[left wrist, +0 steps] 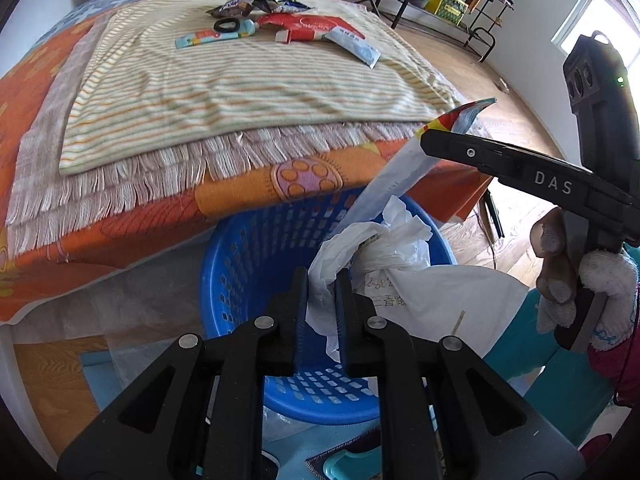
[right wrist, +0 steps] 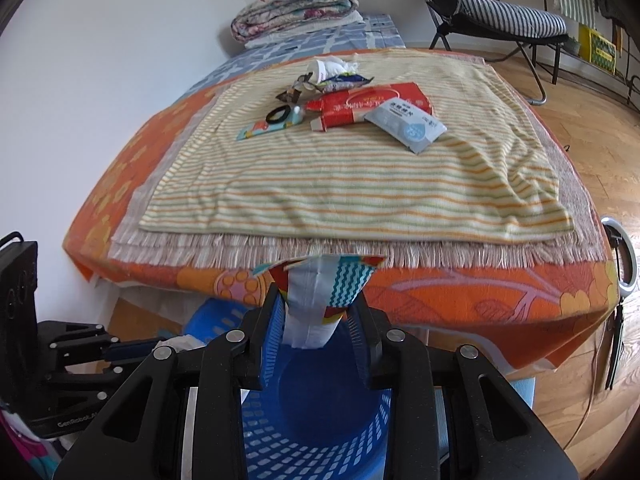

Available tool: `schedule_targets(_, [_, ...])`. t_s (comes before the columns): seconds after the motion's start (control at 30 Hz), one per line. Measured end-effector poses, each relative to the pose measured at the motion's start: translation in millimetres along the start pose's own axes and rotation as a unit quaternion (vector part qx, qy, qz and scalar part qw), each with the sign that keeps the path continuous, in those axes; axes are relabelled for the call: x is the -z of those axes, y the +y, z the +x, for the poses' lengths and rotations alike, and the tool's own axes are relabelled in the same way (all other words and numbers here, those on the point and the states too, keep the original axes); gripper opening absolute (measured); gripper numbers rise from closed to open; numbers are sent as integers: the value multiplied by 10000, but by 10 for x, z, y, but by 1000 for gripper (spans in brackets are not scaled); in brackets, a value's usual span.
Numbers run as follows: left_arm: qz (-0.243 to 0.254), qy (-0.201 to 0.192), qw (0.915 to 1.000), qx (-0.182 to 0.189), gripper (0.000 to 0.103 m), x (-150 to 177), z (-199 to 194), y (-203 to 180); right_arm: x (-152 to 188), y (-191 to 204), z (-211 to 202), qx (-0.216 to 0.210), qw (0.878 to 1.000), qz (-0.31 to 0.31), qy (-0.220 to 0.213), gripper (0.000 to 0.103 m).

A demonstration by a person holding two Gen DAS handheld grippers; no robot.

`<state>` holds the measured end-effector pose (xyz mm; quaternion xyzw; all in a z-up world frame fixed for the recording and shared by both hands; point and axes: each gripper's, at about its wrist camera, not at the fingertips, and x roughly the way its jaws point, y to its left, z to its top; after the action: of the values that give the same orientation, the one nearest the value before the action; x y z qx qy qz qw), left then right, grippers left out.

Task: Collect trash
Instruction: 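Carry the bag and strip to the blue basket and open both tools, then move both open tools back over the trash on the bed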

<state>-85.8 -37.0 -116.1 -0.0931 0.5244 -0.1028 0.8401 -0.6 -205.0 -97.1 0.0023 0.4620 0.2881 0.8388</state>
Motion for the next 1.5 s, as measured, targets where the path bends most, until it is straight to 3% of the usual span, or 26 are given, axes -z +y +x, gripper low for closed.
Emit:
schedule_targets(0.1, [0, 16, 10000, -17, 35, 7, 7, -7, 32, -7, 22, -9, 10000, 22, 75, 30])
schedule_targets(0.2, [9, 11, 10000, -69, 47, -1, 3, -7, 52, 5, 47, 6, 9999, 18, 148, 31])
schedule_targets(0.27, [-17, 12, 9999, -99, 51, -9, 10, 4, 65, 6, 66, 1, 9998, 32, 203, 40])
schedule_targets(0.37, [-41, 40, 9999, -112, 51, -18, 24, 17, 77, 10, 77, -19, 9997, 63, 244, 57])
schedule_targets(0.57, [-66, 92, 9998, -148, 52, -27, 49, 29, 84, -9, 119, -16, 9992, 154, 381, 66])
schedule_targets(0.67, [-80, 73, 9998, -161, 63, -40, 52, 29, 83, -28, 148, -27, 9987, 215, 453, 67])
schedule_targets(0.93, [-40, 95, 9998, -178, 63, -155, 50, 29, -8, -78, 133, -104, 9982, 355, 477, 72])
schedule_targets(1.2, [-105, -103, 9995, -270, 63, -515, -82, 176, -287, -198, 67, -152, 9979, 518, 350, 72])
schedule_targets(1.5, [-31, -412, 9984, -390, 63, -1024, -156, 333, -725, -307, 61, 24, 9998, 42, 193, 72])
